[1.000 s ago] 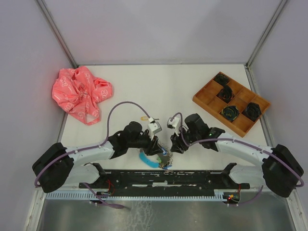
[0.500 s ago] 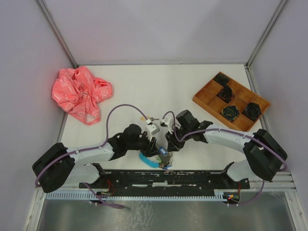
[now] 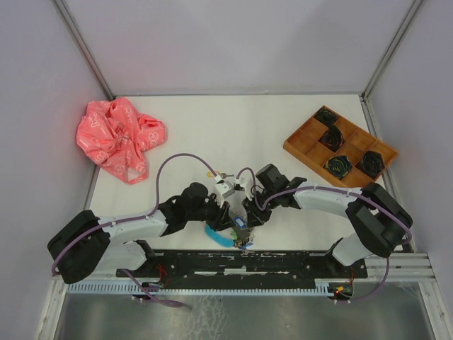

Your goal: Put the keys on the keyring

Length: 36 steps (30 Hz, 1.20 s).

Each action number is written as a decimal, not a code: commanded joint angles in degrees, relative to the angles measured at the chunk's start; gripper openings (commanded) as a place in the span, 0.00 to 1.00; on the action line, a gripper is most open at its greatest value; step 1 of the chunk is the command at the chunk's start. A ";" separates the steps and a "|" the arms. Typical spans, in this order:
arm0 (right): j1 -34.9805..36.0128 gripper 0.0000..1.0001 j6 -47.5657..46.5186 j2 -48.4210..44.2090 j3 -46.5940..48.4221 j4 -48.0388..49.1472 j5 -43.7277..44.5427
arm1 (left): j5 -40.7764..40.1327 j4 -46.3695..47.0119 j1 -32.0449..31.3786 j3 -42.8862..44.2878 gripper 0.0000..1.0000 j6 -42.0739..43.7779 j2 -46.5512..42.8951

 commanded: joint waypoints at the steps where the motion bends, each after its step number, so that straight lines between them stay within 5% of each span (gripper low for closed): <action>1: 0.32 0.30 -1.03 0.74 2.36 0.68 -1.92 | -0.26 1.48 -0.01 0.08 0.35 -1.55 -0.52; 7: 0.31 0.20 -1.03 0.99 2.34 0.97 -1.68 | -0.26 1.52 0.01 0.30 0.35 -1.49 -0.65; 13: 0.57 0.01 -2.70 -1.15 3.08 -0.91 -0.83 | 0.00 3.40 0.05 -0.16 0.34 -2.24 -1.81; 23: 2.72 0.01 -13.68 -10.27 9.36 -11.98 3.98 | 3.21 15.31 4.23 -3.84 0.37 -2.59 -6.37; 36: 3.13 0.01 -31.11 -19.11 14.89 -21.63 6.72 | 13.72 29.22 4.44 -3.50 0.41 13.71 -6.85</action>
